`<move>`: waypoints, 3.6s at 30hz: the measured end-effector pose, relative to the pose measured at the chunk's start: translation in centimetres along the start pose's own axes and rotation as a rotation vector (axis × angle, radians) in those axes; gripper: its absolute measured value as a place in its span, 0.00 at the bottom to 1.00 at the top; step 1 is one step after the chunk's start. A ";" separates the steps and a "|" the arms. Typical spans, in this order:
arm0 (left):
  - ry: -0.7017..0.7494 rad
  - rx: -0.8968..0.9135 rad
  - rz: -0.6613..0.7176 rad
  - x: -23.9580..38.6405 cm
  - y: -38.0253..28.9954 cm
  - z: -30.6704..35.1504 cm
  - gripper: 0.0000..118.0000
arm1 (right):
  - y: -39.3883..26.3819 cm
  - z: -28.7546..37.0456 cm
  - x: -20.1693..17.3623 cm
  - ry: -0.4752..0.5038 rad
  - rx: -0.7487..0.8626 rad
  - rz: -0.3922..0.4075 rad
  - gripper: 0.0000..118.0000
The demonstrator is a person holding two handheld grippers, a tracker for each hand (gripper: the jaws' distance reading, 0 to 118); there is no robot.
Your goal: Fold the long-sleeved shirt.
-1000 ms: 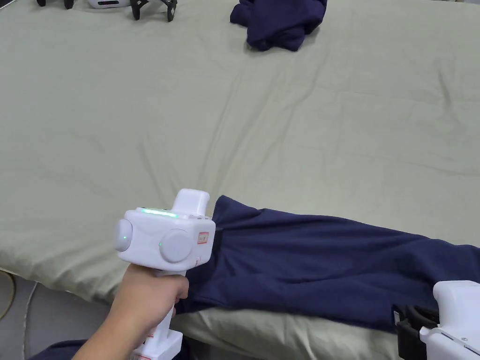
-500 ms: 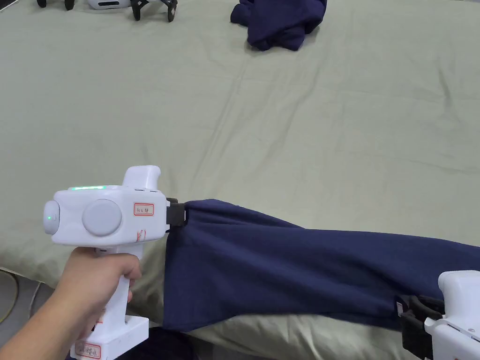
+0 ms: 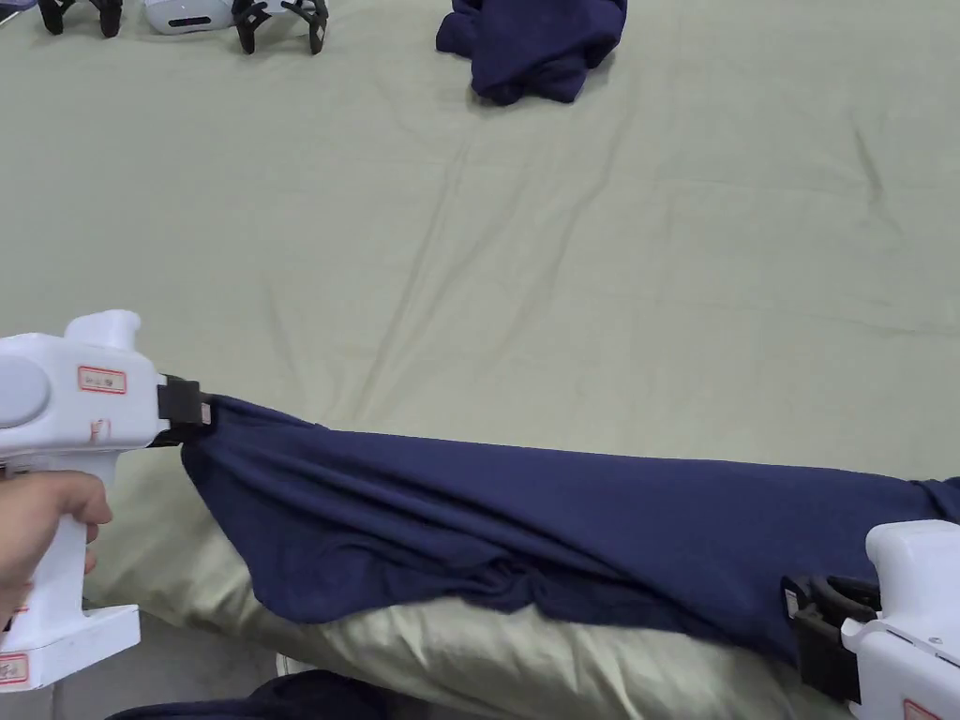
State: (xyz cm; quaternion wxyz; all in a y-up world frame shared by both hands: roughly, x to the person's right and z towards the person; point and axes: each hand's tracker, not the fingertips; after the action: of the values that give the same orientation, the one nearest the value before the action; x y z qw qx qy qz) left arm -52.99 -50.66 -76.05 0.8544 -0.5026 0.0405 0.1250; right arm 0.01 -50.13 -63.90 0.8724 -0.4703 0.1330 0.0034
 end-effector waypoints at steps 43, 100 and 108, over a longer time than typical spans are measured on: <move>-0.483 -0.109 -0.585 62.9 -22.7 -2.9 0.00 | -10.6 18.7 14.8 -0.353 0.126 -0.376 0.01; -0.563 -0.037 -0.630 51.9 -23.7 -3.2 0.00 | -10.8 15.4 12.5 -0.255 0.092 -0.330 0.01; -0.525 0.241 -0.451 35.8 -19.9 7.8 0.00 | -9.9 12.5 10.9 -0.175 0.136 -0.295 0.01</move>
State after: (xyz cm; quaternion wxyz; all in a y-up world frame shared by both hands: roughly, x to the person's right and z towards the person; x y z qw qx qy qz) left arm -13.83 -46.92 -62.34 0.8949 -0.3455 -0.2776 0.0524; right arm 14.68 -46.64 -51.80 0.9016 -0.4224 -0.0139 -0.0927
